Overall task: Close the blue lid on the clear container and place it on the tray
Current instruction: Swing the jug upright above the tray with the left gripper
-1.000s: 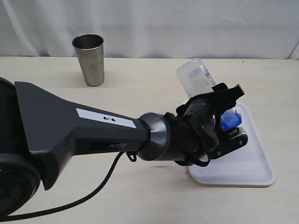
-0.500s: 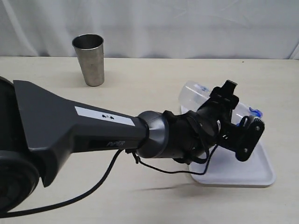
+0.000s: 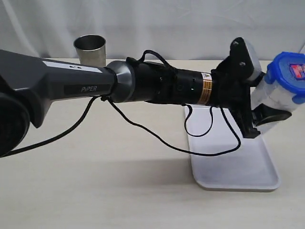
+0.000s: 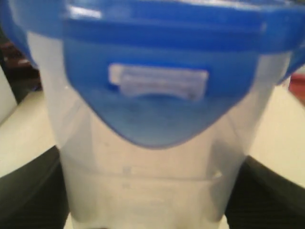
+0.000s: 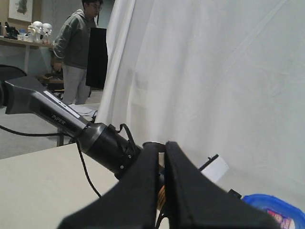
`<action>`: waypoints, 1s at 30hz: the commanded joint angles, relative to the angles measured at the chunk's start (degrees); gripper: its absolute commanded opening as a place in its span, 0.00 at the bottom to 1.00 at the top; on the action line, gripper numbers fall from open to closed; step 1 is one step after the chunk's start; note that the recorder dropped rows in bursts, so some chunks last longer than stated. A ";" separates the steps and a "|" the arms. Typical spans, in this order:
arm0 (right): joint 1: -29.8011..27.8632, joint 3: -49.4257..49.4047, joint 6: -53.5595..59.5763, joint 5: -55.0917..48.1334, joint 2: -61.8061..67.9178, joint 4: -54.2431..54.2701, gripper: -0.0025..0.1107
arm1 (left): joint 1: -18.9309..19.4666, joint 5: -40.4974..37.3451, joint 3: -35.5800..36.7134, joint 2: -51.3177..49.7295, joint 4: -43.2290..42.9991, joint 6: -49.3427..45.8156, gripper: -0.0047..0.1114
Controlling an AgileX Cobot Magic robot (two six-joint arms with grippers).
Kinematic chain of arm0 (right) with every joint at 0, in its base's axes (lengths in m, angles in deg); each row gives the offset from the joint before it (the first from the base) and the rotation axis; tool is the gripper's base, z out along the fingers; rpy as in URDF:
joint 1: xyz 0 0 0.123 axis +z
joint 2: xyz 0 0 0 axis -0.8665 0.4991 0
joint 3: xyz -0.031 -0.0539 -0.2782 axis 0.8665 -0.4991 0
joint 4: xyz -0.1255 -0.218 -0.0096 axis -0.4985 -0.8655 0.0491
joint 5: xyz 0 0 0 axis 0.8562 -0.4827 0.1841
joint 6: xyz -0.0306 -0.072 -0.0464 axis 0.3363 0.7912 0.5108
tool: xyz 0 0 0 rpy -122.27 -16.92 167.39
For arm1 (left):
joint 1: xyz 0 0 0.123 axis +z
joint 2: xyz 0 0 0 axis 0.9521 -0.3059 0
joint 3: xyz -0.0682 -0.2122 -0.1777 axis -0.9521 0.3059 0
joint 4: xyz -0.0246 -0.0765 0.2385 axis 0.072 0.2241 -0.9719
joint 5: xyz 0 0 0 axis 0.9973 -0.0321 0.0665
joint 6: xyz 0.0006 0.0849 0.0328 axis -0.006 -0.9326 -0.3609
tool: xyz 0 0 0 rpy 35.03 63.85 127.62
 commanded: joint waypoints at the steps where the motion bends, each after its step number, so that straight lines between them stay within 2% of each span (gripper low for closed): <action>1: -0.28 -0.34 -0.10 -0.54 -0.23 -0.26 0.06 | 1.33 13.65 -0.42 -6.33 18.91 -8.42 0.04; 3: -0.28 -0.34 -0.10 -0.75 -0.23 -0.26 0.06 | 1.33 12.85 -0.52 -7.93 22.26 -12.36 0.04; 7: -0.28 -0.34 -0.10 -1.03 -0.23 -0.26 0.06 | 1.43 11.78 -2.26 -10.00 22.40 -12.36 0.04; 30: -0.28 -0.34 -0.10 -1.15 -0.23 -0.26 0.06 | 0.82 9.51 -2.25 -10.00 22.82 -12.14 0.04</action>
